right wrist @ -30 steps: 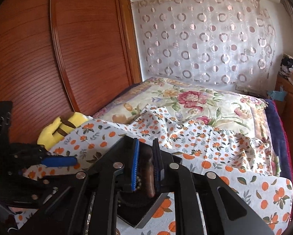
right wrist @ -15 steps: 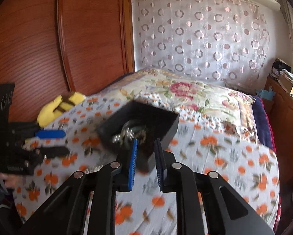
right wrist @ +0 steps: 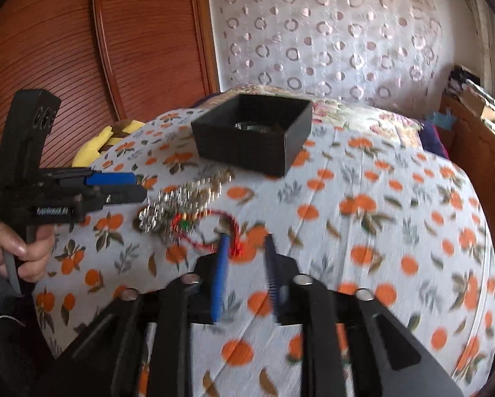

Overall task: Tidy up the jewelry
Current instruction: 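Grasp a silver hairpin from the pile with the left gripper and lift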

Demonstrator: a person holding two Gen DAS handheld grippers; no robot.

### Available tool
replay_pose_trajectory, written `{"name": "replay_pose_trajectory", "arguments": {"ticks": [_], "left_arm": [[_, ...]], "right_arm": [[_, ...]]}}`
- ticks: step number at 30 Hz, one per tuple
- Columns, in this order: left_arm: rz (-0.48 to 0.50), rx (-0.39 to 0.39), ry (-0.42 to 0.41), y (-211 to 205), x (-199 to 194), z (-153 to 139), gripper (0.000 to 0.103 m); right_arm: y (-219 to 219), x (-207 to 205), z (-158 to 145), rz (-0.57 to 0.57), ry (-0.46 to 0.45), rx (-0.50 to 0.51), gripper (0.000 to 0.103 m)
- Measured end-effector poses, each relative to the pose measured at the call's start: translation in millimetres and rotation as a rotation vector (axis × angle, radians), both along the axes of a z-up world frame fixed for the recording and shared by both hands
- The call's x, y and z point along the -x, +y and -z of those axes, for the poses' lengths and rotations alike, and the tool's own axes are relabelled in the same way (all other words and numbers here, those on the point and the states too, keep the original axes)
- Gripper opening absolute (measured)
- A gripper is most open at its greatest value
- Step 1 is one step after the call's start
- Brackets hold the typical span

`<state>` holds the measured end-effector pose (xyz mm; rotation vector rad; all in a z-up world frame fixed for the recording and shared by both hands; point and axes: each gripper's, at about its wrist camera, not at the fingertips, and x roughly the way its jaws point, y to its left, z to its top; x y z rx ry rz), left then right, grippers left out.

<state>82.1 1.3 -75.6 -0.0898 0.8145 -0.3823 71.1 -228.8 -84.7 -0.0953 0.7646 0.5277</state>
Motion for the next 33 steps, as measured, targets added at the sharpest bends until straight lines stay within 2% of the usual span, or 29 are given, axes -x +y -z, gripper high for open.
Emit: {"name": "replay_pose_trajectory", "arguments": {"ticks": [7, 8, 19, 21, 22, 27, 33], "left_arm": [[0.007, 0.076, 0.051, 0.0, -7.4, 8.2, 0.035], [0.007, 0.083, 0.062, 0.1, -9.5, 10.3, 0.031], [0.019, 0.134, 0.115, 2.3, -18.0, 20.0, 0.020], [0.018, 0.151, 0.124, 3.4, -19.4, 20.6, 0.013], [0.017, 0.162, 0.128, 4.0, -19.9, 20.4, 0.013], [0.014, 0.164, 0.108, 4.4, -16.6, 15.6, 0.010], [-0.004, 0.090, -0.011, -2.9, 1.3, -9.3, 0.007]], "right_arm": [[-12.4, 12.6, 13.6, 0.028, 0.036, 0.009, 0.037], [-13.3, 14.0, 15.2, 0.027, 0.039, 0.009, 0.037], [-16.7, 17.4, 18.2, 0.027, 0.038, -0.017, 0.037], [-17.9, 16.9, 18.1, 0.031, 0.040, -0.022, 0.037], [-18.2, 16.7, 18.1, 0.031, 0.040, -0.023, 0.037], [-18.2, 16.4, 17.9, 0.029, 0.040, -0.022, 0.037], [-18.8, 15.8, 17.9, 0.028, 0.041, -0.019, 0.037]]}}
